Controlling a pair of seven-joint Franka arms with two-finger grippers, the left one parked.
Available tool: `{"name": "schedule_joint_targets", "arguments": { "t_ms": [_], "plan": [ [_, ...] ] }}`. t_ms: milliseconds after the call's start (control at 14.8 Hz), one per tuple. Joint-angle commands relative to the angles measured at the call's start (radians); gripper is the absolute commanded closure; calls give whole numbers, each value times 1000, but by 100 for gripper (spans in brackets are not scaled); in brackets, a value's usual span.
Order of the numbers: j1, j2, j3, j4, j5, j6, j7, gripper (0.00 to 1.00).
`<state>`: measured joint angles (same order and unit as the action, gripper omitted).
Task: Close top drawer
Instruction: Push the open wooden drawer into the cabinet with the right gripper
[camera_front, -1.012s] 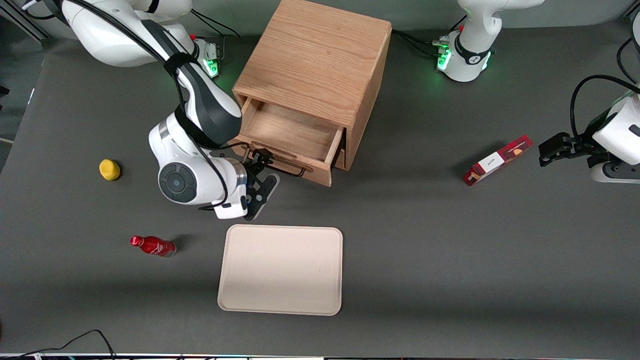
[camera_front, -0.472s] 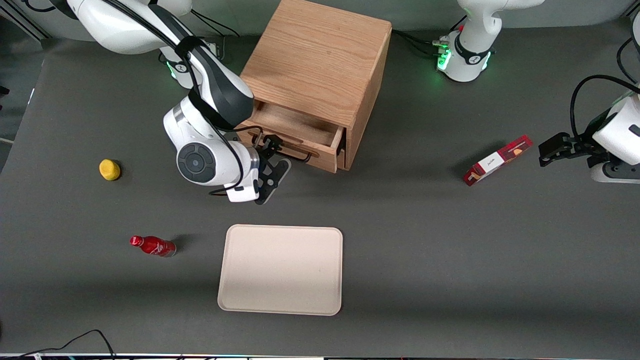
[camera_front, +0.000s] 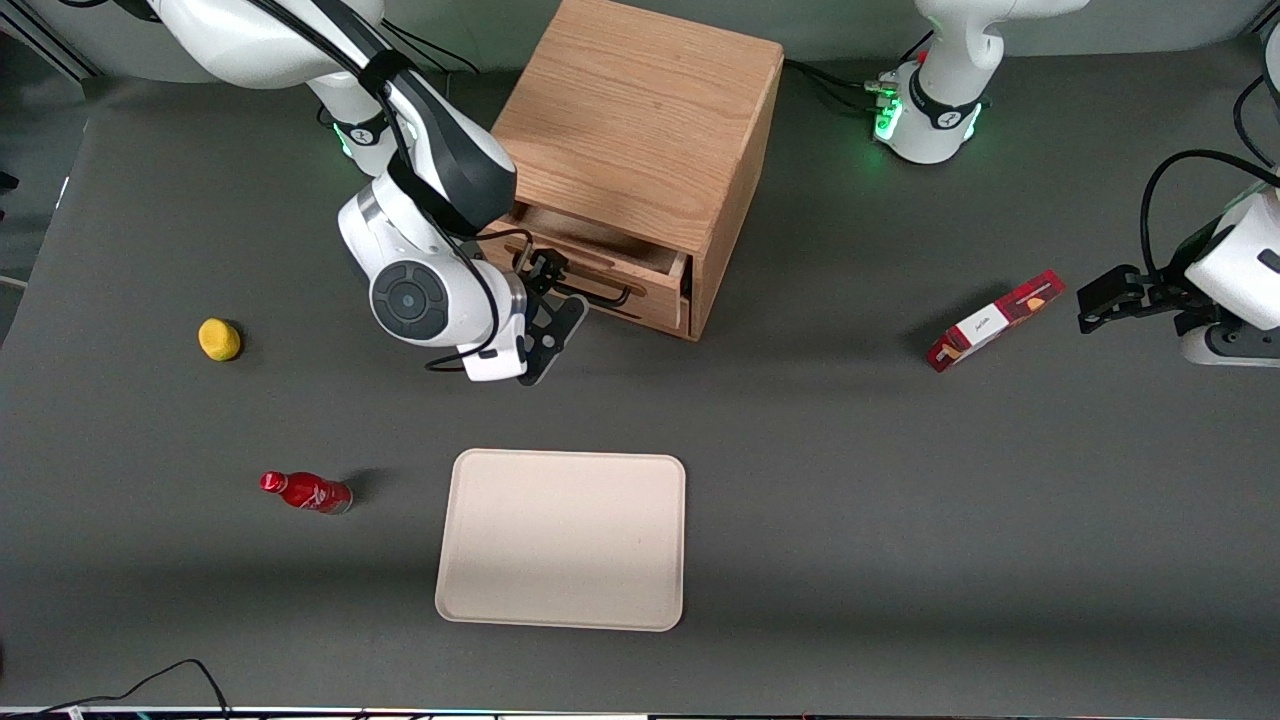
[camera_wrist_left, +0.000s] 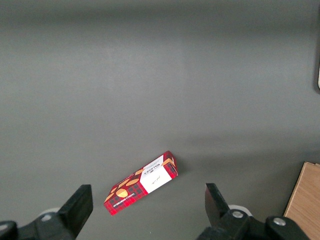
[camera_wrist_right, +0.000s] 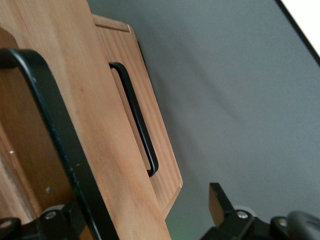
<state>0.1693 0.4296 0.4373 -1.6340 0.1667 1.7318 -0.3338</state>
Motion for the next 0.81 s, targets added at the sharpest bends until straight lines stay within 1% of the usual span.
{"name": "schedule_joint_targets", "arguments": {
  "t_ms": [0,270,742],
  "plan": [
    [-2,-63,8,-73,40,20,18,0],
    [-2,-77,23,-99,66,26,18,0],
    [-4,-94,46,-122,82,37,55,0]
  ]
}}
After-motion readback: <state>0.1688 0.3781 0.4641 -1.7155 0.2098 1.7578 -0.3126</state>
